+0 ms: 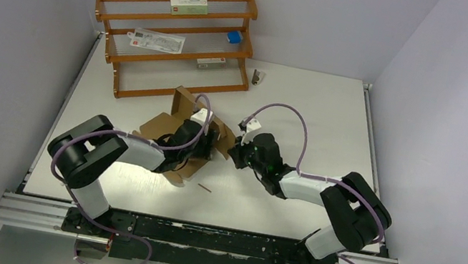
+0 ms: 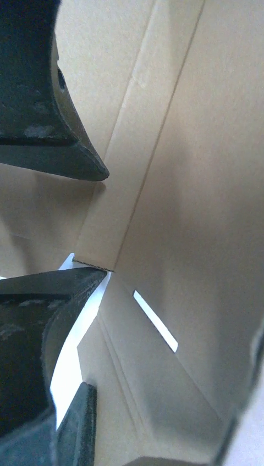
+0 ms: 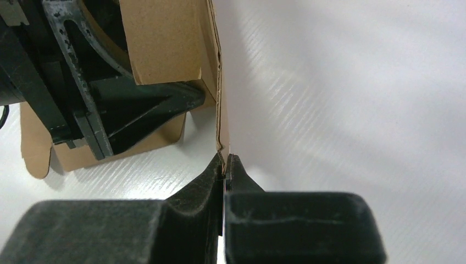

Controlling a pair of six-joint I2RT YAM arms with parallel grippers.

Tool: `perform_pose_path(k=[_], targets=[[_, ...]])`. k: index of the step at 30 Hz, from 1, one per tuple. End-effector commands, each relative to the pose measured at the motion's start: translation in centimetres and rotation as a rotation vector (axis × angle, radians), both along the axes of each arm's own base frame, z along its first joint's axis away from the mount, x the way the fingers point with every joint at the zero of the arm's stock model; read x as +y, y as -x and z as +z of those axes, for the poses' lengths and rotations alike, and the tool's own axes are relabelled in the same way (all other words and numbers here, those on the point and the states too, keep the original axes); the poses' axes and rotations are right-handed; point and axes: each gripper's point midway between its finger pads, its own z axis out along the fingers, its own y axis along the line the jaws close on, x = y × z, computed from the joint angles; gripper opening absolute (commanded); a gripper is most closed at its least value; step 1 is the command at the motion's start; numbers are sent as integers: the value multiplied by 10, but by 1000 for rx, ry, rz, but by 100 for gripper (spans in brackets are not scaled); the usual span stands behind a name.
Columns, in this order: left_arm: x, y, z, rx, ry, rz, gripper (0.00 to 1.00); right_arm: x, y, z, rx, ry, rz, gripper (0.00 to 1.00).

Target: Fold the paper box

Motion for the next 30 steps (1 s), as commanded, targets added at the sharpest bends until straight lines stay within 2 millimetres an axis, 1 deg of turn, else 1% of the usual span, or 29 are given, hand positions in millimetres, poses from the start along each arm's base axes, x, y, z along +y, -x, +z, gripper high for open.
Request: perform_pose_path(k=[1, 4, 8, 14, 18, 21, 24, 30], targets=[[-9, 9, -11, 71, 54, -51, 65, -2, -7, 11, -41, -15, -53, 0], [-14, 16, -14, 109, 94, -57, 69, -5, -13, 16, -63, -10, -132, 0], [-18, 25, -20, 154, 149, -58, 70, -12, -19, 21, -78, -21, -248, 0], [-27, 30, -19, 193, 231, -50, 67, 0, -16, 27, -101, -30, -278, 0], [-35, 32, -20, 222, 286, -50, 65, 10, -10, 27, -95, -47, -291, 0], [-45, 34, -18, 241, 338, -68, 64, 17, -5, 25, -80, -62, -293, 0], [-49, 35, -15, 249, 367, -70, 63, 22, -4, 21, -64, -69, -289, 0], [-49, 34, -3, 221, 391, -69, 64, 23, -10, 10, -73, -46, -303, 0]])
